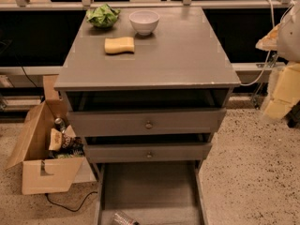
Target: Pick water bottle from bottom drawer and place on counter
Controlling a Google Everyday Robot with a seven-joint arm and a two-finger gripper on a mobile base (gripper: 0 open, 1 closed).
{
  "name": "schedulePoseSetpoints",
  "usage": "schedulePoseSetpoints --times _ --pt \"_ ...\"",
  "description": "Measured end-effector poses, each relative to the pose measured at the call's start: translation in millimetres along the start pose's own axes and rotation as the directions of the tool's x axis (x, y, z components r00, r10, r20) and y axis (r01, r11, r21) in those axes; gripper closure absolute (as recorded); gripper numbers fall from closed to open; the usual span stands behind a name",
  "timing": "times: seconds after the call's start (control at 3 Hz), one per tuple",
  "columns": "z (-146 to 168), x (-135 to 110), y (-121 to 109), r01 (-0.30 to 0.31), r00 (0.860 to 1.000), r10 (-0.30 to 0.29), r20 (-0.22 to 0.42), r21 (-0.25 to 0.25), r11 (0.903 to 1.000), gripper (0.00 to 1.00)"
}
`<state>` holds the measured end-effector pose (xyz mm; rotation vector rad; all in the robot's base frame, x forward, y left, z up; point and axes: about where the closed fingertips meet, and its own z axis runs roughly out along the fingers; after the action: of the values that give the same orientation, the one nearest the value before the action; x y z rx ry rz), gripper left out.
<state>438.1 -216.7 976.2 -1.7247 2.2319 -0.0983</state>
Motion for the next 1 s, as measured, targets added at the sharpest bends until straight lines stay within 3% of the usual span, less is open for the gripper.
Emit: schedulePoseSetpoints --times 0.33,0.67,1.0 --pt "0.4 0.1 0.3 0.000 1.000 0.000 0.000 0.000 1.0000 0.00" --pt "28.4 4.6 19.4 -0.012 1.000 0.011 -0.001 -0.037 0.9993 0.00" --pt "81.9 2.1 55.0 -0.072 0.995 0.077 0.059 -0.094 0.9930 0.00"
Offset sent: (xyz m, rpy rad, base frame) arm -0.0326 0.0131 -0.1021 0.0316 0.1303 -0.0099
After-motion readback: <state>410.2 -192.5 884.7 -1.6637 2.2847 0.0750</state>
